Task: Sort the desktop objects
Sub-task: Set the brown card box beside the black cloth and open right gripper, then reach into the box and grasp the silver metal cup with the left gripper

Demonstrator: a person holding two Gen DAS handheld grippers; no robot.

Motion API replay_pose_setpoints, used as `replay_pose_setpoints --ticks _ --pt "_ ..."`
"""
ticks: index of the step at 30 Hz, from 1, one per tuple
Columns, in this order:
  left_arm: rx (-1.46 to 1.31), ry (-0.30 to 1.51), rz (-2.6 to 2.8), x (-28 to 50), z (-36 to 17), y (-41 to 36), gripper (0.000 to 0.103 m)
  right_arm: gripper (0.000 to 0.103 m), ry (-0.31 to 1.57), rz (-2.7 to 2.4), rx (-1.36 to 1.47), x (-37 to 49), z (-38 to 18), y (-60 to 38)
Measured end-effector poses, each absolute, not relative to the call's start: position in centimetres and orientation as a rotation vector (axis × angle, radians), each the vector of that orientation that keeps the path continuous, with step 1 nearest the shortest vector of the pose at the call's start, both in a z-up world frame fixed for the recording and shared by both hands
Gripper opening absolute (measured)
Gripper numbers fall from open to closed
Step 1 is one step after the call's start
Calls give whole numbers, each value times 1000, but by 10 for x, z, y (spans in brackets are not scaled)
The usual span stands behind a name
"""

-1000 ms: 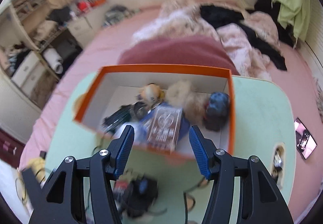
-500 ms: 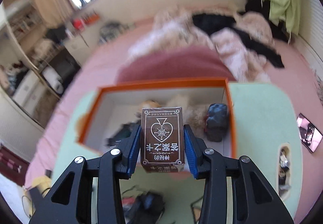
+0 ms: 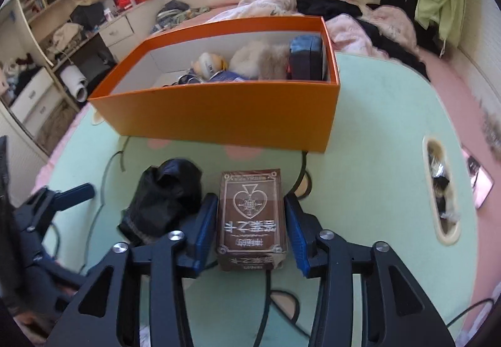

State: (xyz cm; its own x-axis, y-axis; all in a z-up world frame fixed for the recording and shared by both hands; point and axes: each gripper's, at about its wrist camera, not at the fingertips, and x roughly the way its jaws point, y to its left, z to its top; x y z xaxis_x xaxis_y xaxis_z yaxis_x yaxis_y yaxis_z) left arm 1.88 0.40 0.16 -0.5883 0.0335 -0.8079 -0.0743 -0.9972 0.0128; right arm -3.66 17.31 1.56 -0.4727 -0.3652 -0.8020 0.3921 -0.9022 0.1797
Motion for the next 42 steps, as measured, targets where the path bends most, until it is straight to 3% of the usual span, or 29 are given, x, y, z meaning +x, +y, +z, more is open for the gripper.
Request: replay_pose_setpoints --ticks 5,13,17,26,29,32,34,38,42 --pt "-1395 69 2746 19 1 3 103 81 -45 -2429 1134 -15 34 194" --pt "-1395 71 2747 19 1 4 103 82 128 -2408 1221 12 6 202" --pt "-1390 60 2751 20 2 4 103 103 285 -2399 1174 21 -2 190" --pt "-1091 -228 2814 32 48 -29 102 103 286 -2393 1148 22 -1 193" --pt "-1041 -145 2838 19 82 -26 91 103 285 -2392 1146 23 -7 194" --pt "-1184 -31 2761 -25 105 -13 71 103 286 -2391 1145 23 -7 194" --pt "-1302 -44 2650 -61 106 -9 49 103 285 -2391 1145 23 -7 194" --pt "-1581 -131 2531 -129 82 -4 44 103 285 -2390 1143 24 -7 193" --pt "-1668 -124 2510 -159 61 5 40 103 285 -2390 1144 24 -7 193"
